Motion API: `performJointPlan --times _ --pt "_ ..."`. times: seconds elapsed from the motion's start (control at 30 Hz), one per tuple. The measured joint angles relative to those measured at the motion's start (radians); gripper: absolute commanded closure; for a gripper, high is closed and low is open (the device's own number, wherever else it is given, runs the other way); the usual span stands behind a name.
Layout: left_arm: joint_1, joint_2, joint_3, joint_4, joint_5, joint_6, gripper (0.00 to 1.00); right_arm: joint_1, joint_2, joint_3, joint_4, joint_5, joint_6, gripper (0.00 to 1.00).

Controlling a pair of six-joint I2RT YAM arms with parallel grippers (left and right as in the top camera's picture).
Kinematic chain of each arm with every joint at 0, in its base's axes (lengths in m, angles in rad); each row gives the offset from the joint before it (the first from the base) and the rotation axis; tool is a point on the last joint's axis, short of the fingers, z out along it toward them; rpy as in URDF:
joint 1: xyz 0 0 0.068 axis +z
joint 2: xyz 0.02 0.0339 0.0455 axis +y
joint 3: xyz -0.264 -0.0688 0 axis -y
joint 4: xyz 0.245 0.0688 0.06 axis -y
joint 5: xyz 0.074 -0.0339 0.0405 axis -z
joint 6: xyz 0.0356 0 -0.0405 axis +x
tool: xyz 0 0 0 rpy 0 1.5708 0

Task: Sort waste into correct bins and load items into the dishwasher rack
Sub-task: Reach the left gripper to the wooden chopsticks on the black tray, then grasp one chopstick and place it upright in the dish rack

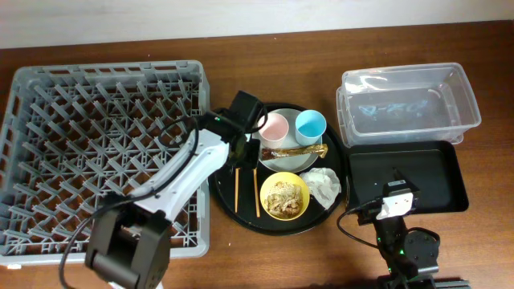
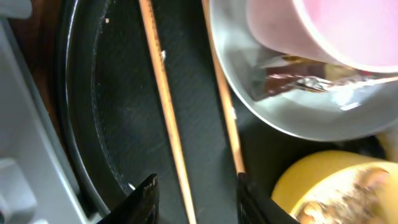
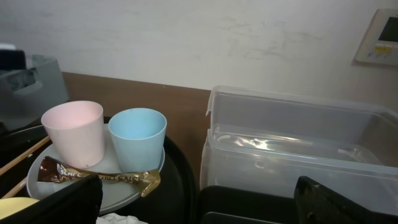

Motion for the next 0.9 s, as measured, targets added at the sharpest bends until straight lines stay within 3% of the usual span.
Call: performJointPlan --times 0.07,0.47,0.53,0.6,0.77,0.9 --pt "0.000 0.047 0.000 0.013 -0.025 -0.003 0.80 0.000 0.000 0.000 0.000 0.000 -0.001 0.01" --pt "0.000 0.191 0.000 0.081 -0.107 -0.011 0.82 0.000 0.000 0.000 0.000 0.000 -0.001 0.01" --pt "0.000 0.195 0.000 0.083 -0.109 -0.027 0.86 0.000 0.000 0.000 0.000 0.000 0.000 0.01" --pt "0.000 0.196 0.000 0.087 -0.108 -0.042 1.00 0.000 0.000 0.000 0.000 0.000 -0.001 0.01" --pt "0.000 0.195 0.009 0.081 -0.104 -0.053 1.00 0.000 0.000 0.000 0.000 0.000 0.000 0.01" --pt "0.005 0.101 0.117 -0.022 -0.100 -0.052 1.00 0.000 0.000 0.000 0.000 0.000 0.000 0.01"
